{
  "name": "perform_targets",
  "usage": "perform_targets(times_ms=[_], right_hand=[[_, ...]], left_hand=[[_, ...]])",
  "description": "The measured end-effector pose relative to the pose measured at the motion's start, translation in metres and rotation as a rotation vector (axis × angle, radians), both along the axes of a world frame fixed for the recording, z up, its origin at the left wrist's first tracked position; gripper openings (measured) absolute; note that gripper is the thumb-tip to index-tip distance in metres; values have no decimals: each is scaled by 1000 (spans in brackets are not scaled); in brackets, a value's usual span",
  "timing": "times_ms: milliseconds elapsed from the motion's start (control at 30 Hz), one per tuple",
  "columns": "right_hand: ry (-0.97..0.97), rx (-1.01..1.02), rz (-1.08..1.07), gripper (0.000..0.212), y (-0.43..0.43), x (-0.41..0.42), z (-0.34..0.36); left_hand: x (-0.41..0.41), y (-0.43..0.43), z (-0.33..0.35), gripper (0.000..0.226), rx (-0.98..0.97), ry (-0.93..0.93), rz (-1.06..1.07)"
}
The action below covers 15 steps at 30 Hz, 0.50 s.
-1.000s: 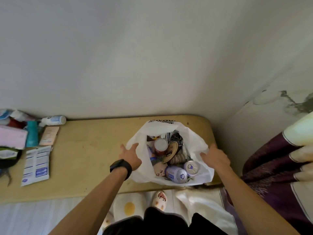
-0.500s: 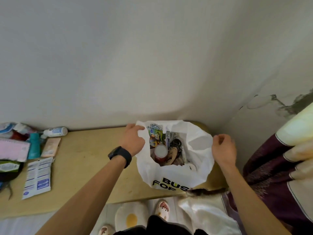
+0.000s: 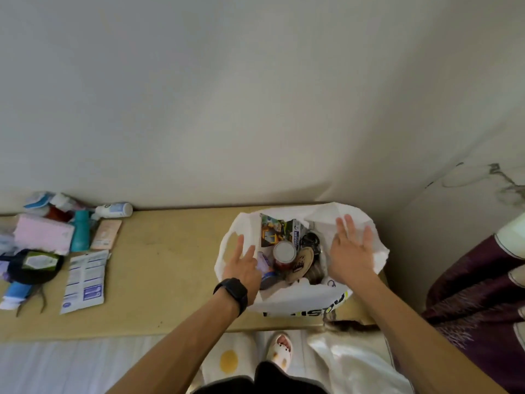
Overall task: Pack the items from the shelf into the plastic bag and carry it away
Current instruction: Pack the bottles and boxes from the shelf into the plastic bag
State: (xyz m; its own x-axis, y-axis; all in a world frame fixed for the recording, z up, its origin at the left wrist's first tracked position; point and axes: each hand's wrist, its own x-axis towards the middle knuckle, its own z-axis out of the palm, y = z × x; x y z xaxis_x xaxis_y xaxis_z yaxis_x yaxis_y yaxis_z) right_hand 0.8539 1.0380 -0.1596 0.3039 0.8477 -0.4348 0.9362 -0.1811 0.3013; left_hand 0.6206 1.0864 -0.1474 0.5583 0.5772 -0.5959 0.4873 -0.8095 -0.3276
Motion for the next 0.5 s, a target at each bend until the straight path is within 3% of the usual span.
perform_targets(times_ms=[100, 200, 300, 367, 500], right_hand=[[120, 15, -91, 65, -9, 0, 8], [399, 276, -43, 60, -22, -35, 20], [739, 626, -13, 47, -32, -91, 38], [913, 757, 30, 42, -31, -128, 45], [1085, 690, 118, 40, -17, -194, 46]], left_hand=[[-29, -3, -2, 47, -62, -33, 35], [-44, -12, 0, 32, -91, -539, 142], [-69, -17, 7, 26, 78, -1013, 313], [-97, -14, 9, 29, 176, -1121, 473], [-176, -11, 11, 37, 261, -1097, 830]])
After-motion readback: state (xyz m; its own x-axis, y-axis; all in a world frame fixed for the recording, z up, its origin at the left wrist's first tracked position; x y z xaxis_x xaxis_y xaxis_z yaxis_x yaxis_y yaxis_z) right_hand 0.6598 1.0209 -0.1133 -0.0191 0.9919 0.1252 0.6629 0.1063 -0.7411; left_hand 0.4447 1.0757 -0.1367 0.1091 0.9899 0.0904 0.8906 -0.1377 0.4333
